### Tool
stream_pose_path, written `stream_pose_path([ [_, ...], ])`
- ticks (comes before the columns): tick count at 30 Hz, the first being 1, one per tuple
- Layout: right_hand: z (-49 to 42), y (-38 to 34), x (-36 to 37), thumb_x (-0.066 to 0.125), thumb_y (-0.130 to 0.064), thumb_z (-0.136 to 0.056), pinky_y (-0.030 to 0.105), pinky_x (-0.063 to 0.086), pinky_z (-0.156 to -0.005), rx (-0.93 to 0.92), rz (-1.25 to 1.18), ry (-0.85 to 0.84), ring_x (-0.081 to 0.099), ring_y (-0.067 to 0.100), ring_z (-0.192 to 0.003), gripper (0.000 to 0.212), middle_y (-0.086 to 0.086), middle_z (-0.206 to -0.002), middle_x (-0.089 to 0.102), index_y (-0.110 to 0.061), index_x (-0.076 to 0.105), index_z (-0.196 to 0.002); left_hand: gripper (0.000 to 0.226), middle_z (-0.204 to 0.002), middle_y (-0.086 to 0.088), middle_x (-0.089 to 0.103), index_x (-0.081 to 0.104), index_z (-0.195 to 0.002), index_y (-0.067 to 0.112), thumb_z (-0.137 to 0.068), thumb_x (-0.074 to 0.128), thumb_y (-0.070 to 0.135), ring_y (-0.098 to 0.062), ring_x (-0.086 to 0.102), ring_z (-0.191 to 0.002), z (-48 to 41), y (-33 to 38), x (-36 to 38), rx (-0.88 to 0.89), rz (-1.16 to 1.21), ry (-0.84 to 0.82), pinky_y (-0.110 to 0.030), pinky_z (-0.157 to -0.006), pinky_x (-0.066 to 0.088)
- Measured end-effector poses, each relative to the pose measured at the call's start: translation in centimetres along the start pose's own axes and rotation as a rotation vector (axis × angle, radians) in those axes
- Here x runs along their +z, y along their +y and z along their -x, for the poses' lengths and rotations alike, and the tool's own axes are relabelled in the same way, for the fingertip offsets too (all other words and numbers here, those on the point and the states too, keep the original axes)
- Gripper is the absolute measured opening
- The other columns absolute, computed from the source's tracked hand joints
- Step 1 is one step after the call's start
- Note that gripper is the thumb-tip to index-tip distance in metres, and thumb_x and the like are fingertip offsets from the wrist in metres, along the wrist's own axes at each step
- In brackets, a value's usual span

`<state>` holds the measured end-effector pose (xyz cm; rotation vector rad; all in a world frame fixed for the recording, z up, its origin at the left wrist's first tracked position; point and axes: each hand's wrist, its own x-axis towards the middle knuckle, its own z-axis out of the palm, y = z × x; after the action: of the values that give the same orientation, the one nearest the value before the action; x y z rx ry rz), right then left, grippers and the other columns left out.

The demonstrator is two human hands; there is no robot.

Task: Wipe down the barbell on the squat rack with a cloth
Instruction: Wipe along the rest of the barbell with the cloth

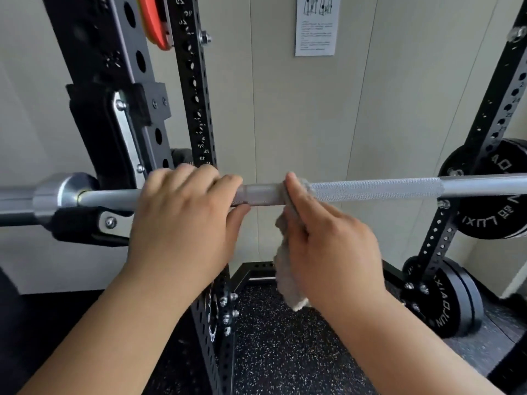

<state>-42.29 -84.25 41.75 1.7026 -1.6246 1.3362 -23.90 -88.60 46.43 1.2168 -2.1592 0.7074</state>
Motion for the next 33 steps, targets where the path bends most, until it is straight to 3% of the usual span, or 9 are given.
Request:
stream_pose_path([
  [4, 0.2, 0.5, -0.8, 0.039, -0.047, -0.101, 0.037, 0.059, -0.053, 0.144, -0.103, 0.035, 0.067, 0.018, -0.058, 0.055, -0.010, -0.084, 0.075, -0.030, 0.055, -0.150, 0.048, -0.098, 0.006, 0.066, 0.066, -0.120, 0.027, -0.096, 0.041, 0.061, -0.027, 0.062, -0.098, 1.0, -2.5, -1.1, -0.119, -0.034, -0.096, -0.048, -0.095, 0.041],
  [6, 0.3, -2.2, 1.5, 0.053, -0.034, -0.102, 0.032, 0.051, -0.041, 0.032, -0.052, 0.009, 0.058, 0.020, -0.047, 0.048, -0.006, -0.075, 0.071, -0.021, 0.058, -0.148, 0.051, -0.095, 0.005, 0.064, 0.064, -0.119, 0.025, -0.095, 0.035, 0.061, -0.027, 0.061, -0.094, 1.1, -2.6, -1.2, -0.119, -0.021, -0.119, -0.047, -0.090, 0.045],
  [9, 0.6, -5.9, 4.1, 0.069, -0.019, -0.081, 0.022, 0.036, -0.035, -0.130, 0.046, -0.022, 0.050, 0.021, -0.037, 0.061, -0.006, -0.069, 0.068, -0.012, 0.064, -0.141, 0.043, -0.099, 0.000, 0.065, 0.062, -0.119, 0.020, -0.099, 0.043, 0.052, -0.031, 0.061, -0.096, 1.3, -2.7, -1.0, -0.116, -0.055, -0.091, -0.047, -0.088, 0.044],
  [16, 0.7, -1.8, 1.2, 0.039, -0.043, -0.105, 0.037, 0.054, -0.045, 0.064, -0.050, 0.056, 0.063, 0.022, -0.050, 0.050, -0.009, -0.084, 0.076, -0.025, 0.058, -0.148, 0.042, -0.110, -0.002, 0.071, 0.065, -0.125, 0.014, -0.092, 0.061, 0.039, -0.029, 0.067, -0.102, 2.1, -3.5, -0.8, -0.031, -0.019, 0.003, -0.047, -0.099, 0.047],
  [20, 0.4, -4.7, 3.5, 0.058, -0.027, -0.098, 0.029, 0.042, -0.033, -0.096, 0.046, 0.012, 0.048, 0.020, -0.038, 0.048, -0.006, -0.068, 0.066, -0.012, 0.062, -0.143, 0.042, -0.100, 0.000, 0.073, 0.069, -0.117, 0.017, -0.088, 0.064, 0.047, -0.031, 0.069, -0.093, 1.8, -3.5, -1.0, -0.054, -0.024, 0.018, -0.045, -0.084, 0.050],
  [25, -0.1, -1.8, 1.3, 0.052, -0.027, -0.103, 0.031, 0.049, -0.034, -0.086, 0.077, 0.033, 0.056, 0.017, -0.040, 0.045, -0.004, -0.085, 0.078, -0.015, 0.060, -0.145, 0.032, -0.077, 0.008, 0.059, 0.063, -0.093, 0.024, -0.093, 0.053, 0.055, -0.024, 0.059, -0.074, 0.7, -3.7, -1.1, -0.028, -0.029, -0.019, -0.037, -0.064, 0.043],
  [27, 0.2, -1.5, 1.3, 0.047, -0.031, -0.107, 0.031, 0.050, -0.040, -0.014, 0.061, 0.067, 0.057, 0.020, -0.044, 0.043, -0.007, -0.078, 0.074, -0.017, 0.058, -0.147, 0.031, -0.070, 0.009, 0.052, 0.058, -0.085, 0.029, -0.091, 0.049, 0.059, -0.017, 0.053, -0.068, -0.1, -4.2, -1.7, -0.027, 0.000, -0.087, -0.034, -0.058, 0.038],
  [30, 0.8, -3.7, 3.7, 0.059, -0.020, -0.101, 0.027, 0.043, -0.034, -0.140, 0.094, 0.003, 0.044, 0.017, -0.036, 0.049, -0.008, -0.066, 0.062, -0.011, 0.055, -0.149, 0.025, -0.066, 0.010, 0.054, 0.061, -0.084, 0.035, -0.093, 0.057, 0.059, -0.005, 0.049, -0.065, -1.7, -4.7, -3.3, -0.040, 0.120, -0.247, -0.031, -0.057, 0.036],
  [33, 0.2, -3.8, 3.7, 0.063, -0.020, -0.093, 0.029, 0.045, -0.032, -0.184, 0.083, -0.007, 0.048, 0.018, -0.035, 0.056, -0.004, -0.076, 0.074, -0.012, 0.057, -0.148, 0.018, -0.063, 0.009, 0.056, 0.065, -0.084, 0.039, -0.094, 0.063, 0.054, -0.005, 0.051, -0.059, -2.8, -4.8, -4.3, -0.120, 0.233, -0.419, -0.028, -0.054, 0.031],
])
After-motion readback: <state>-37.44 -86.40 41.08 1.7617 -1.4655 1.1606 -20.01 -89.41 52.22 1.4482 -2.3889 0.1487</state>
